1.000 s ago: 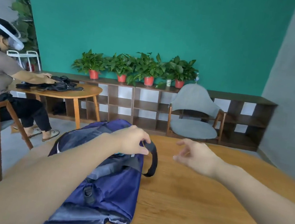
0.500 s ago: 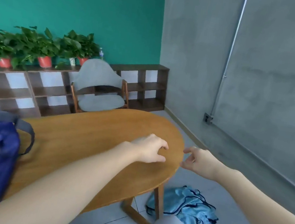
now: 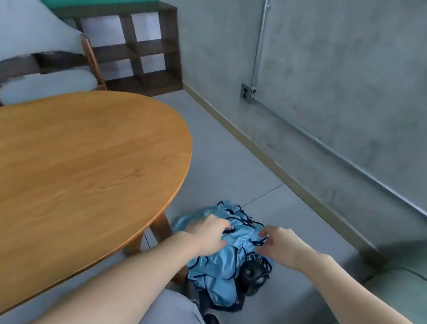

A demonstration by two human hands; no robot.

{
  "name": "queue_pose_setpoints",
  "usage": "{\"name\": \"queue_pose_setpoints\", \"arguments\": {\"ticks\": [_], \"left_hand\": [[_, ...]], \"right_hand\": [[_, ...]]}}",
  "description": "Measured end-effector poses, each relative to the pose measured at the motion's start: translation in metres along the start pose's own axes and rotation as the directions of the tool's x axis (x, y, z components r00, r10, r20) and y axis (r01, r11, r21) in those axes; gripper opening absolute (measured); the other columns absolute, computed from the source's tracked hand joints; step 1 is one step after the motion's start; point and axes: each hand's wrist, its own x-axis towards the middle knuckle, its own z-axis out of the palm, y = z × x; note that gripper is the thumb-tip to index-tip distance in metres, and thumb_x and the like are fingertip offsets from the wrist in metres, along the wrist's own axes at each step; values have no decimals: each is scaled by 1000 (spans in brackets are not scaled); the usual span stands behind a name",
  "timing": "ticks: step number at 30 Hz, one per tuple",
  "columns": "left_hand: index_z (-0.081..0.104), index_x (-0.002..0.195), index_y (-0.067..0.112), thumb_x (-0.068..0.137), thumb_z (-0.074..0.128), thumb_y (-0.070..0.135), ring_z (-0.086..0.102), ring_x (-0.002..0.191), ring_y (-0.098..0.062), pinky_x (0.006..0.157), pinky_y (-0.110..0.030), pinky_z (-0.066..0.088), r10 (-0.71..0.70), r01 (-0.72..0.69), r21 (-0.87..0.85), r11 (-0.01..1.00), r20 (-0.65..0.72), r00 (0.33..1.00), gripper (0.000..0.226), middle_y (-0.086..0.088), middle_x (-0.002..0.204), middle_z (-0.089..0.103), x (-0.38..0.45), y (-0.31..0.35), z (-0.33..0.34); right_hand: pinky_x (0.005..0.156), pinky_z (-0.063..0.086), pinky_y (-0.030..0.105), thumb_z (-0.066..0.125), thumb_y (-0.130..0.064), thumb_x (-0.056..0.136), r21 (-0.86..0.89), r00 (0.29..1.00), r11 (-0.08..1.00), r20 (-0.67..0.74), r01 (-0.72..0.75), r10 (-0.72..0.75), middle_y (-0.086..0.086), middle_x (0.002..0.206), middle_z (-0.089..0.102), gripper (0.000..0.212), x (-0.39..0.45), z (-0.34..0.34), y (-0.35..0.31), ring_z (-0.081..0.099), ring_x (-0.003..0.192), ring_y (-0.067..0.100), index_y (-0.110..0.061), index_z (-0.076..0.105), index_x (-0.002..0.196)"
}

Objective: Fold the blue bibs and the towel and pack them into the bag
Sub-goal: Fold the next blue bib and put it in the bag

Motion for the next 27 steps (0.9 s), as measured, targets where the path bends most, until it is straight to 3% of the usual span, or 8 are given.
{"name": "queue_pose_setpoints", "arguments": {"ticks": [3,6,9,14,17,20,23,27], "left_hand": [[51,143,23,98,64,34,65,93,-26,81,-39,56,-71,74,-116,991,26,997,48,-8,127,57,36,-27,36],[48,144,24,97,64,35,64,95,-27,84,-42,57,-141,146,-207,967,36,989,50,-8,124,56,71,-47,63],[49,141,24,97,63,33,65,84,-27,71,-40,57,-208,202,-241,949,-2,978,47,-5,106,59,106,-63,88],[43,147,25,99,59,34,65,100,-31,78,-37,53,-270,249,-259,933,-52,961,51,-9,119,61,149,-77,128],[48,139,20,99,60,35,62,109,-31,86,-42,54,-317,279,-289,916,-95,944,44,-7,120,63,171,-82,142],[44,145,19,100,59,36,63,108,-29,81,-38,53,-359,323,-271,907,-98,928,50,-7,122,63,184,-86,153],[42,146,17,101,59,35,64,104,-28,75,-36,48,-350,315,-249,916,-109,930,51,-8,123,61,187,-93,163],[41,148,18,101,58,38,63,108,-29,83,-40,52,-367,333,-271,903,-85,926,54,-8,130,59,188,-100,170]], "right_hand": [[75,51,29,62,-38,93,-1,999,999,38,-35,35,-2,108,63,47,42,25,15,63,90,18,-21,54,136],[66,46,25,61,-35,93,15,996,998,64,-59,58,0,109,58,48,86,44,22,59,81,16,-20,52,138],[78,54,33,62,-36,94,55,993,995,92,-78,73,1,114,60,51,132,60,27,62,88,19,-20,49,140],[86,58,43,60,-38,96,120,994,990,86,-79,69,3,109,68,60,198,82,34,69,93,24,-24,37,149],[79,60,45,60,-40,96,145,994,984,59,-100,92,6,100,68,68,228,91,40,68,84,24,-25,28,153],[68,58,39,61,-43,95,178,990,975,62,-136,127,7,94,69,70,250,98,47,67,80,23,-26,27,154],[53,46,28,64,-39,94,233,988,961,72,-149,136,5,92,71,56,262,102,54,67,76,24,-24,42,144],[45,37,19,66,-24,95,347,995,933,32,-96,90,2,82,73,18,266,101,61,57,61,17,-18,61,111]]}}
